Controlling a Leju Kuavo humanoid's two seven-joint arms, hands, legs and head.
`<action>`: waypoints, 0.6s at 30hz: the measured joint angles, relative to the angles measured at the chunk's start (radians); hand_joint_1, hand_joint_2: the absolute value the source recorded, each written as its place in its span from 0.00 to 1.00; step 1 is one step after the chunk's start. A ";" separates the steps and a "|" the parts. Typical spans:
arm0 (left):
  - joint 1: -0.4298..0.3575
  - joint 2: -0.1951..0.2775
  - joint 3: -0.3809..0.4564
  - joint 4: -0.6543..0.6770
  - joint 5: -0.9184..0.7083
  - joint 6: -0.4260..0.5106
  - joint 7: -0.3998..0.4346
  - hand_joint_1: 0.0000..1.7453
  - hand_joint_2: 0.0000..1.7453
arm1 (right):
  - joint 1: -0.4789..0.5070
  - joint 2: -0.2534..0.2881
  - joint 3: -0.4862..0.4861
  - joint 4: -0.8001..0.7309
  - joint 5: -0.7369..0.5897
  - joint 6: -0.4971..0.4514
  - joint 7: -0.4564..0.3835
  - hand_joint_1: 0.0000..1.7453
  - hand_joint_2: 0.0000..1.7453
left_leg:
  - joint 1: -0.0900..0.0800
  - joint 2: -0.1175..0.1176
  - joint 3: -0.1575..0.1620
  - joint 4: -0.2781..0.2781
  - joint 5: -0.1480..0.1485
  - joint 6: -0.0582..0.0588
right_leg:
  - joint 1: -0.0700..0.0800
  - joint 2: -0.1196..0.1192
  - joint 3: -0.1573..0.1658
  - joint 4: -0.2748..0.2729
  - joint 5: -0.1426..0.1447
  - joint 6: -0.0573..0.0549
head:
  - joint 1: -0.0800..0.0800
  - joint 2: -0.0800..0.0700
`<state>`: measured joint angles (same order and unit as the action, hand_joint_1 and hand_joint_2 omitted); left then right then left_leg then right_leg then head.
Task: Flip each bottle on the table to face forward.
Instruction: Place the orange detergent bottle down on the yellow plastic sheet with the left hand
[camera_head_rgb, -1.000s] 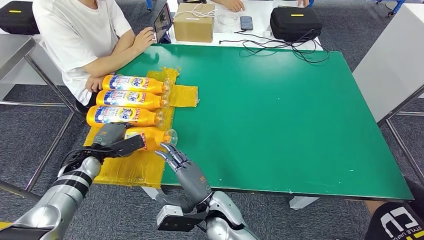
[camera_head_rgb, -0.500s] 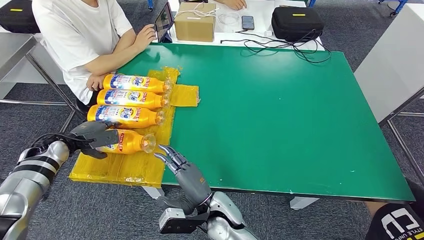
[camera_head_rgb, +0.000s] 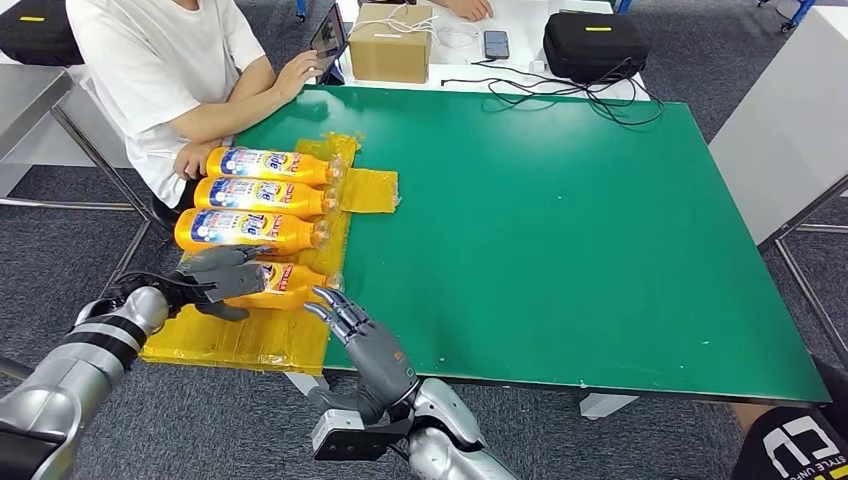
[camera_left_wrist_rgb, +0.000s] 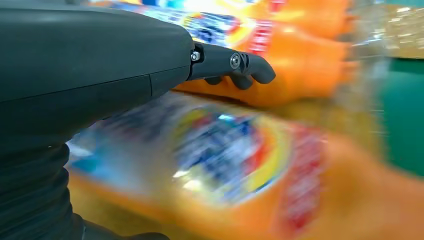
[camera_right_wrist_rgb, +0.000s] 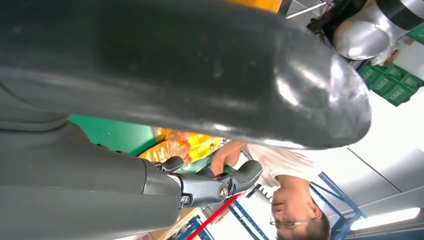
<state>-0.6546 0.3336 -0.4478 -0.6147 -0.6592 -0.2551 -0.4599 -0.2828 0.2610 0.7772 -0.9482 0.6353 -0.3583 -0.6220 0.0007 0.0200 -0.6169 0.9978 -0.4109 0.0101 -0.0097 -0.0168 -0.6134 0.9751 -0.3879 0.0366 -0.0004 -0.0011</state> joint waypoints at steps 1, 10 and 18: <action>0.002 -0.005 -0.005 -0.001 0.020 -0.002 -0.004 0.00 1.00 | -0.001 0.001 0.000 0.004 -0.002 -0.001 -0.002 0.00 0.00 | 0.000 0.000 0.000 0.000 0.000 0.000 | 0.000 0.000 0.000 0.000 0.000 0.000 | 0.000 0.000; 0.046 -0.026 -0.009 -0.078 0.189 -0.022 -0.066 0.00 1.00 | -0.005 0.011 -0.005 0.032 -0.007 -0.010 -0.010 0.00 0.00 | 0.000 0.000 0.000 0.000 0.000 0.000 | 0.000 0.000 0.000 0.000 0.000 0.000 | 0.000 0.000; 0.173 -0.072 0.083 -0.280 0.368 -0.092 -0.123 0.00 1.00 | -0.011 0.016 -0.005 0.044 -0.006 -0.010 -0.011 0.00 0.00 | 0.000 0.000 -0.001 0.000 0.000 0.000 | 0.000 0.000 -0.001 0.000 0.000 0.000 | 0.000 0.000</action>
<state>-0.4816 0.2620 -0.3652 -0.8942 -0.2908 -0.3467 -0.5828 -0.2933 0.2766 0.7725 -0.9043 0.6290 -0.3682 -0.6331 0.0002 0.0196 -0.6179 0.9978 -0.4113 0.0102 -0.0097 -0.0168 -0.6140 0.9749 -0.3880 0.0365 -0.0005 -0.0011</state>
